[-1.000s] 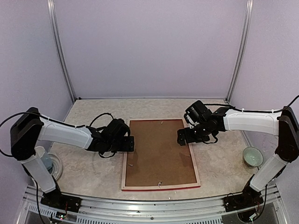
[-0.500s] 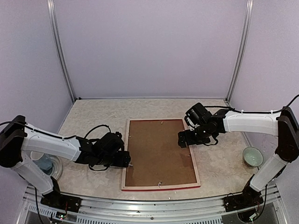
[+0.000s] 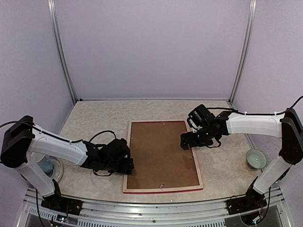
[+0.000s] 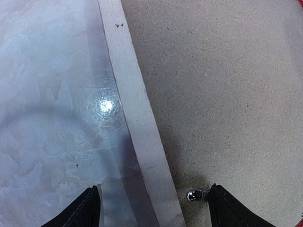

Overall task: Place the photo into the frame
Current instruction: Press the fastener onto the backboard.

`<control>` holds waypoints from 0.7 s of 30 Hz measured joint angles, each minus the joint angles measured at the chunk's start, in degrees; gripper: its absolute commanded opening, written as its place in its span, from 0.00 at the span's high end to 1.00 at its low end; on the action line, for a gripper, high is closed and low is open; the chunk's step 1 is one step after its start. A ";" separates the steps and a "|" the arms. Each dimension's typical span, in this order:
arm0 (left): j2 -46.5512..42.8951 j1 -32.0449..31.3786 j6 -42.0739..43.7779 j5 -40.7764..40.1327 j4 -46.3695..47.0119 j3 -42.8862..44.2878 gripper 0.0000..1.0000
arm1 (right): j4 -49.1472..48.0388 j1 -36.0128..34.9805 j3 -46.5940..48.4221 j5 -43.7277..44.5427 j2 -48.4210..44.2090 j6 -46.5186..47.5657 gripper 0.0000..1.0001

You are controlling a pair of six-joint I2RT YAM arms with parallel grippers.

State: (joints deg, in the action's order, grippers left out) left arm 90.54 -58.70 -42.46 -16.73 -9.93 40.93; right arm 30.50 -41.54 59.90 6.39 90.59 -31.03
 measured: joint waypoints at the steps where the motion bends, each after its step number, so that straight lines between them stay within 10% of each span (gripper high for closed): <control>1: 0.00 0.00 -0.02 -0.02 0.00 0.15 0.24 | 0.00 0.00 -0.02 0.02 -0.02 0.02 0.01; 21: -0.44 -0.90 -1.14 -1.31 -0.98 0.28 0.27 | -0.11 0.00 -0.11 0.00 -0.07 0.07 0.01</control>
State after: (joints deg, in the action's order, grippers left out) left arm 90.11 -59.59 -43.59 -18.04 -10.92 41.21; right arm 30.39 -41.54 59.79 6.39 90.52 -30.96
